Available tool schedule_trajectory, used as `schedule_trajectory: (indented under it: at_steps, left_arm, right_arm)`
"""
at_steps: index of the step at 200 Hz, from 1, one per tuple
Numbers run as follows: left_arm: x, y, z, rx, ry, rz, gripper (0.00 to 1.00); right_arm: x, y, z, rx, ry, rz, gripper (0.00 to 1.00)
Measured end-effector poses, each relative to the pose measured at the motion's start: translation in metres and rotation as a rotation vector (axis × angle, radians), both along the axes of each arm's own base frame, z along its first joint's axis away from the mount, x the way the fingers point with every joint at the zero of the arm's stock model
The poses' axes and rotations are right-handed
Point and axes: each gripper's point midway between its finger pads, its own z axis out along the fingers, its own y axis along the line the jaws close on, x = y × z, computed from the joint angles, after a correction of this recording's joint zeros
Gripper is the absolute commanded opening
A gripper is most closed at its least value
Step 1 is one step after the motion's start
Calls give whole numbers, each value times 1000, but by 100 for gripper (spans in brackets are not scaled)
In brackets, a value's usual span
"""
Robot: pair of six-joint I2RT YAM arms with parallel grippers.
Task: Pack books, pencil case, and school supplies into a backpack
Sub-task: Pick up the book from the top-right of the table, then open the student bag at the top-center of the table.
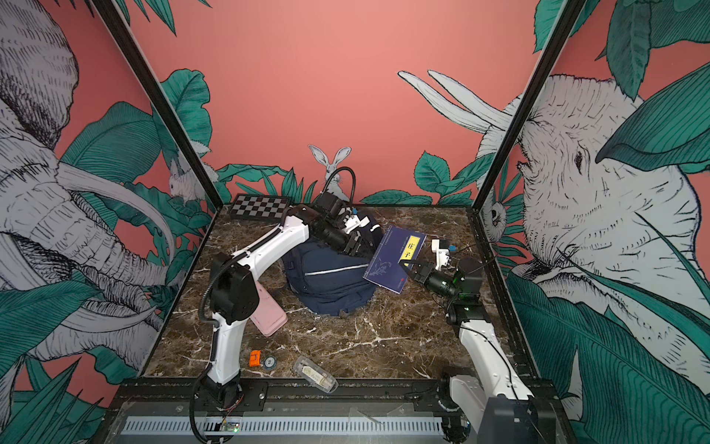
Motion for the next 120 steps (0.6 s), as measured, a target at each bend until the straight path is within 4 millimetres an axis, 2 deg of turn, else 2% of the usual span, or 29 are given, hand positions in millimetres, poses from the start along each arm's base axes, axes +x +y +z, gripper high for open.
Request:
schedule_trajectory:
  at_steps: [31, 54, 77, 120]
  left_arm:
    - [-5, 54, -12, 215, -131, 81, 61]
    - [-16, 77, -23, 340, -215, 74, 58]
    - [-32, 79, -43, 460, -278, 9, 53]
    - [-59, 64, -83, 590, -319, -121, 42]
  right_arm:
    - [-8, -5, 0, -21, 16, -42, 0]
    - [-12, -9, -4, -38, 41, -73, 0]
    - [-16, -12, -13, -57, 76, -97, 0]
    - [-25, -13, -35, -79, 145, -103, 0]
